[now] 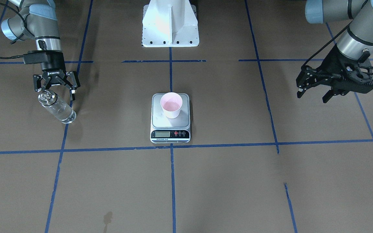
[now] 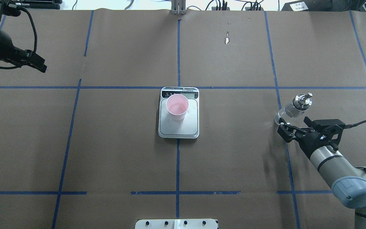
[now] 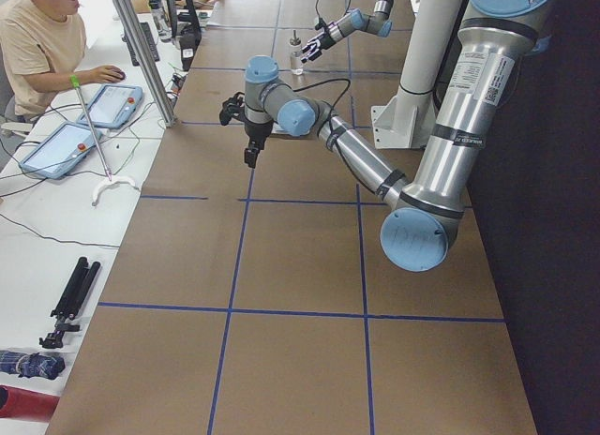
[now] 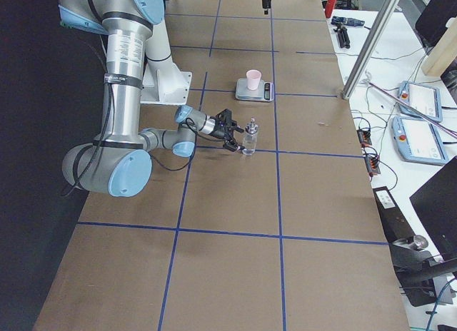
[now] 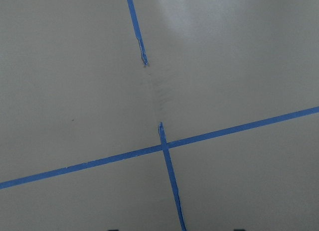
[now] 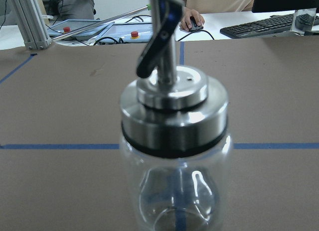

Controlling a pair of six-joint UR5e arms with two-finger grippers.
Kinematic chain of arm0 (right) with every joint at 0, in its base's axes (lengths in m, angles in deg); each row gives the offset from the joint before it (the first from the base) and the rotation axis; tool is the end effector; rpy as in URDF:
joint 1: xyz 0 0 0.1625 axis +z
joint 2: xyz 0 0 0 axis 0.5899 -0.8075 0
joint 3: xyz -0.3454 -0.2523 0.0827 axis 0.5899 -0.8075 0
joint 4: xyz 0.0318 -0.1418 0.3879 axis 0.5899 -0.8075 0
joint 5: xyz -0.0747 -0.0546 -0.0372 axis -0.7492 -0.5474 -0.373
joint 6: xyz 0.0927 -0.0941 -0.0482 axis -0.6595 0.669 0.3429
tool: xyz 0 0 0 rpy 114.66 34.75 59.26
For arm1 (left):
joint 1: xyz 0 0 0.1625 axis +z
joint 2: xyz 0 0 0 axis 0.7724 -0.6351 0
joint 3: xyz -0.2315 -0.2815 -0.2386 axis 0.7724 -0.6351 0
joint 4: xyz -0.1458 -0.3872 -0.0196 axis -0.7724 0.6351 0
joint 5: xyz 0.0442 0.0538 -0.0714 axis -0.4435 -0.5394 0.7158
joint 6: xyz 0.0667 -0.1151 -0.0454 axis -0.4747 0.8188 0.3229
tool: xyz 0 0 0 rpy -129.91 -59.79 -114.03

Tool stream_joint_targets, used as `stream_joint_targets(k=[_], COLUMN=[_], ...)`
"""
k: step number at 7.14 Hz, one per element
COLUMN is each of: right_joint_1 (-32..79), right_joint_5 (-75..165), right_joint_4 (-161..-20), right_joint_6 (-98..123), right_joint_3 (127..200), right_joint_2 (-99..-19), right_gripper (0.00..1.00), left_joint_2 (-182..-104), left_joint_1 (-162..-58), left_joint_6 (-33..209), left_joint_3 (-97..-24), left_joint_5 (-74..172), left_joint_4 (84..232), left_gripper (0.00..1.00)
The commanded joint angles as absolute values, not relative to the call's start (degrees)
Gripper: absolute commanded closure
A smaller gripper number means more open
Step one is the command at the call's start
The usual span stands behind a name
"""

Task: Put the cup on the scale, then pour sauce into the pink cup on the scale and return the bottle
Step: 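Lift the glass sauce bottle upward with the right gripper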

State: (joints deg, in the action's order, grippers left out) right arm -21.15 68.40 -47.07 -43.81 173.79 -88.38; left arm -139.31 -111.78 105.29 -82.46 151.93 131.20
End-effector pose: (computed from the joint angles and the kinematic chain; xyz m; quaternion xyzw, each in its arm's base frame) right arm -0.3840 -0.3406 0.5299 0.4350 -0.3606 0.1715 0.8070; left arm 0.2304 -0.5310 0.3630 0.1315 0.4008 0.0719 0.9038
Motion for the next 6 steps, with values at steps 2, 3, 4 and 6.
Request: stream_joint_targets(k=[2, 3, 4, 6], right_joint_1=[-21.3, -21.3, -21.3, -21.3], right_joint_5=[65.1, 64.2, 64.1, 62.9], right_joint_4=[-47.1, -47.0, -46.8, -46.8], right_joint_6=[-43.9, -43.9, -43.9, -43.8], right_joint_3=[170.6, 168.9, 168.7, 168.0], right_joint_2=[-86.0, -84.2, -83.8, -83.8], right_gripper=[0.01, 0.01, 0.01, 0.01], left_joint_2=[-139.4, -139.4, -139.4, -139.4], left_joint_1=[-111.8, -111.8, -111.8, -111.8], left_joint_6=[105.4, 105.4, 105.4, 105.4], left_joint_3=[-82.6, -82.7, -82.7, -82.6], left_joint_5=[151.9, 151.9, 151.9, 151.9], left_joint_4=[131.1, 131.1, 131.1, 131.0], left_gripper=[0.18, 0.18, 0.18, 0.18])
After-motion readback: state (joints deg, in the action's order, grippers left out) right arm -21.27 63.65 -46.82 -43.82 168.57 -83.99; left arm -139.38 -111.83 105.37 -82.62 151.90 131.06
